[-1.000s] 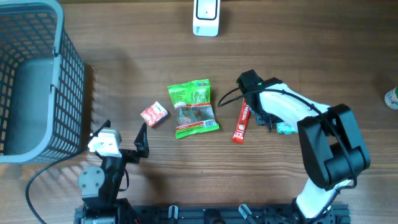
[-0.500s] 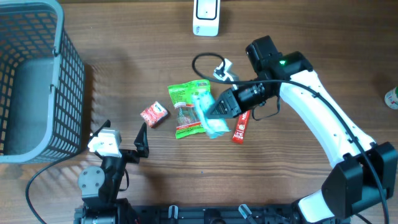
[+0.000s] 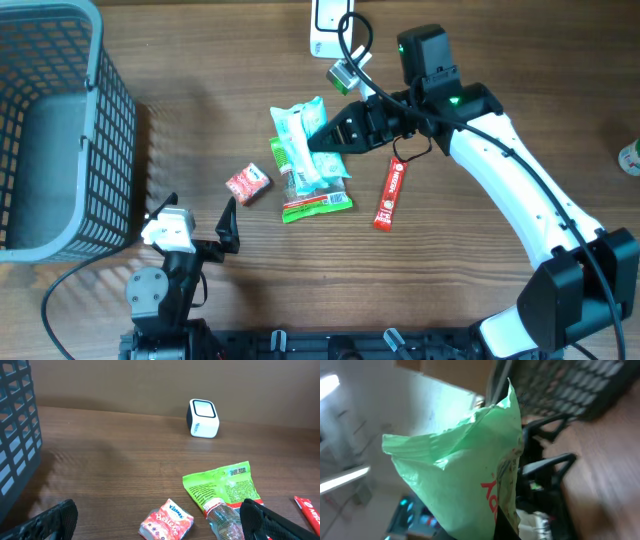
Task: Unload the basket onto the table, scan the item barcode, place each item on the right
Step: 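Lift the wipes pack and hold it under the scanner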
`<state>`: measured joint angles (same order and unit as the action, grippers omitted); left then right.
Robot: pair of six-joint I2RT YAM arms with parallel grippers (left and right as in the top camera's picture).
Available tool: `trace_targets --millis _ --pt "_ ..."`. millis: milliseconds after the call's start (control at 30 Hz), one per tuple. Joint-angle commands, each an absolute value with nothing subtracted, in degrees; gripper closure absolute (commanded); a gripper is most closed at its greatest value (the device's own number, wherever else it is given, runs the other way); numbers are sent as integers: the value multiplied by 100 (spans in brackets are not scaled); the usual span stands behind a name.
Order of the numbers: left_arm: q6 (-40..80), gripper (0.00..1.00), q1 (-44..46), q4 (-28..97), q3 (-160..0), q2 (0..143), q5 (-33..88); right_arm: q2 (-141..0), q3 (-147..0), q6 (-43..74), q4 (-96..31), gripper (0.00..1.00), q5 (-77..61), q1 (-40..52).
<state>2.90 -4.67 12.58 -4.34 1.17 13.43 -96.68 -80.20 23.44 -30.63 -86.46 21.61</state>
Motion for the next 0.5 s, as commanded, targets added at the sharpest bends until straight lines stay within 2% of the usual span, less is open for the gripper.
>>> trace_targets --millis 0,133,200,300,367,467 --pt "346 0 -499 1238 -397 93 1391 -9695 -8106 1708 -3072 96 -6847 2231" --pt "346 0 -499 1238 -397 93 1391 -9721 -8103 788 -3059 95 -2941 2602" --pt "346 0 -499 1238 -397 93 1391 -9769 -8106 126 -2838 96 -1538 2783" --pt "346 0 -499 1238 -397 93 1389 -9850 -8106 -462 -2276 95 -486 2871" --pt "346 0 -499 1238 -397 93 1391 -9979 -8106 -456 -1649 96 97 2864" --pt "346 0 -499 1238 -397 93 1389 -10366 -8178 -639 -834 96 346 2860"
